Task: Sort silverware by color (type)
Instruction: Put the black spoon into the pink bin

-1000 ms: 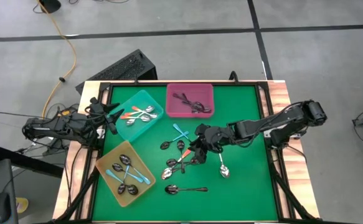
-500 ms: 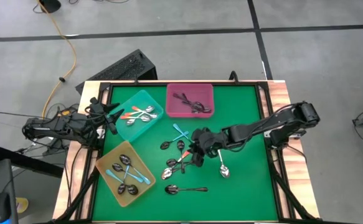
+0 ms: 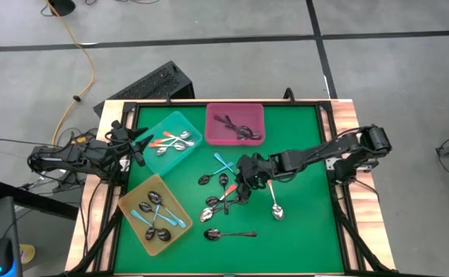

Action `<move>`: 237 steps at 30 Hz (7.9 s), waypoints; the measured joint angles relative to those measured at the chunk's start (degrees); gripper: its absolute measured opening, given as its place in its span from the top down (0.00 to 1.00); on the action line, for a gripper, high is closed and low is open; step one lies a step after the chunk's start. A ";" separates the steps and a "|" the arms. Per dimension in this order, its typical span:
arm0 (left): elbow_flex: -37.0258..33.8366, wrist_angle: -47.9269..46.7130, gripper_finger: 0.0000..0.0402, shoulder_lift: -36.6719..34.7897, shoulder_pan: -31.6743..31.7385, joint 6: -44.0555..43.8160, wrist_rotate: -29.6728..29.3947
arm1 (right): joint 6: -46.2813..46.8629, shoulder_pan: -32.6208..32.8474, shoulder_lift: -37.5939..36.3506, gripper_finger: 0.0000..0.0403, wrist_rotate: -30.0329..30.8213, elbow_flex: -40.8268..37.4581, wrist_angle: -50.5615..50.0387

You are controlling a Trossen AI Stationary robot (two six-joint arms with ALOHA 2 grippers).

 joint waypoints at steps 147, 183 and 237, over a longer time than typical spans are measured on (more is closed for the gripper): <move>-0.02 -1.72 0.61 0.00 0.00 -1.09 2.46 | 5.49 -0.26 9.78 0.98 13.88 3.91 13.92; -0.02 -1.67 0.61 0.00 0.00 -1.09 2.43 | 2.34 -1.72 9.80 0.98 13.90 3.96 17.04; -0.02 -1.66 0.61 -0.02 0.00 -1.09 2.39 | -53.15 -22.36 21.15 0.98 12.73 16.15 9.24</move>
